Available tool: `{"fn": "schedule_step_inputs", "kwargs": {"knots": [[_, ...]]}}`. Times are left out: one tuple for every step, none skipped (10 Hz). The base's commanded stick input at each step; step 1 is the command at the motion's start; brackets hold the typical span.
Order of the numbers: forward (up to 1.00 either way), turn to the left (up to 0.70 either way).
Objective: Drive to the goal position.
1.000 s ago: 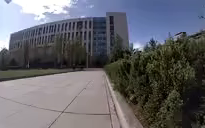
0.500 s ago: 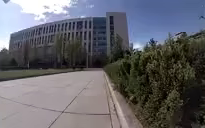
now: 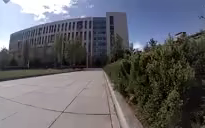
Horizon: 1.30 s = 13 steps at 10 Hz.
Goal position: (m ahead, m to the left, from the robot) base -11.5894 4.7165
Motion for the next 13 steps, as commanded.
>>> {"fn": "schedule_step_inputs", "kwargs": {"knots": [[0.04,0.00],[0.04,0.00],[0.05,0.00],[0.05,0.00],[0.05,0.00],[0.04,0.00],[0.04,0.00],[0.04,0.00],[0.04,0.00],[0.05,0.00],[0.04,0.00],[0.04,0.00],[0.04,0.00]]}}
